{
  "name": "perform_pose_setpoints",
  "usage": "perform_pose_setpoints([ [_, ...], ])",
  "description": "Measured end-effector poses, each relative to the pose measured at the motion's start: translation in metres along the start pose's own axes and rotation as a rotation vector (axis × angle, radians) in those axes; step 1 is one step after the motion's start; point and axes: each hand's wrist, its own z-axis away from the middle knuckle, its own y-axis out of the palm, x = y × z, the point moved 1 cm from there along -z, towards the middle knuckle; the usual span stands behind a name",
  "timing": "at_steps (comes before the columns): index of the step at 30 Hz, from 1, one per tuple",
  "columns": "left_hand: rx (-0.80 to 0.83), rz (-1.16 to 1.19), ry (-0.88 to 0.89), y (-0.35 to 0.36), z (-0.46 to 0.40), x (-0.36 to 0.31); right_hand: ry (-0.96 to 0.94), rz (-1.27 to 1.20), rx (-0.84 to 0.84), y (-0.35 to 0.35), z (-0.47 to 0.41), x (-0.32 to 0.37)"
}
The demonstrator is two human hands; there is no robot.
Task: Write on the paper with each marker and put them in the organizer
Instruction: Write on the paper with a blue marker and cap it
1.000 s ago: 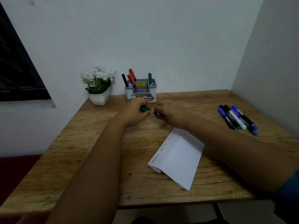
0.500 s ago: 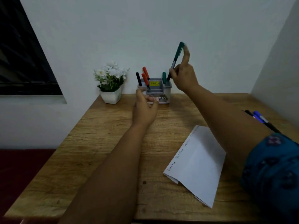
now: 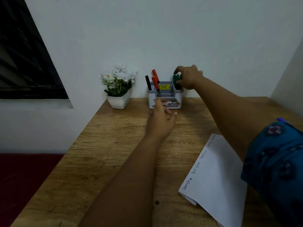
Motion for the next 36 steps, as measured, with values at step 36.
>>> perform_pose_setpoints([
  [36,0.309,-0.147,0.278,0.024,0.055,-0.072,0.558,-0.062,-0.080,-0.035,0.245,-0.174],
])
